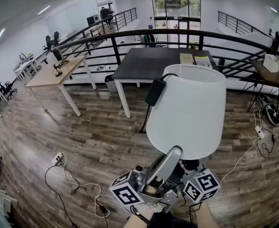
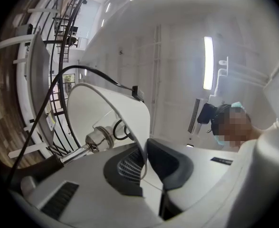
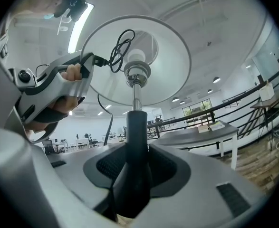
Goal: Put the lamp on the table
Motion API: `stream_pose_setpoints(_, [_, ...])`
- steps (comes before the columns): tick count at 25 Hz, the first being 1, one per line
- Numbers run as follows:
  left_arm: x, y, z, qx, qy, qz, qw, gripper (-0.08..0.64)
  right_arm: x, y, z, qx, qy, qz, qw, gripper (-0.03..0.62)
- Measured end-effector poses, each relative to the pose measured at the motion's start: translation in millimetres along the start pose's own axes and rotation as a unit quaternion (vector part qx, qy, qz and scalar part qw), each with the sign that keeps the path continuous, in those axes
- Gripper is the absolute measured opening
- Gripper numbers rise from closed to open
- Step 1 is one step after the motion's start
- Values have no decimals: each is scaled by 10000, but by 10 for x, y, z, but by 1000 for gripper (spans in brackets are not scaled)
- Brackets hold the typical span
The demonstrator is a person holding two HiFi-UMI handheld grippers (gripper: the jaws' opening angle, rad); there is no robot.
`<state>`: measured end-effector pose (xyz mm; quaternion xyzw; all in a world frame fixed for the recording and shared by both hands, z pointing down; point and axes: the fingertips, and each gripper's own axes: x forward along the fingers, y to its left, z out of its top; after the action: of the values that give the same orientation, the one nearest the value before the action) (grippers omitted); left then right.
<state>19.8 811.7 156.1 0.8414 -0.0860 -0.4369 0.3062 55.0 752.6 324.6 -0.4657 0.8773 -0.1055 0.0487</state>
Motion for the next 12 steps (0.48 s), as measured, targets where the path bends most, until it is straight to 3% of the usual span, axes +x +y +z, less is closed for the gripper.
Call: stream_pose_setpoints(12, [76, 99, -72, 144, -93, 75, 9998, 41, 36, -127, -8, 25, 28, 251, 9997, 173])
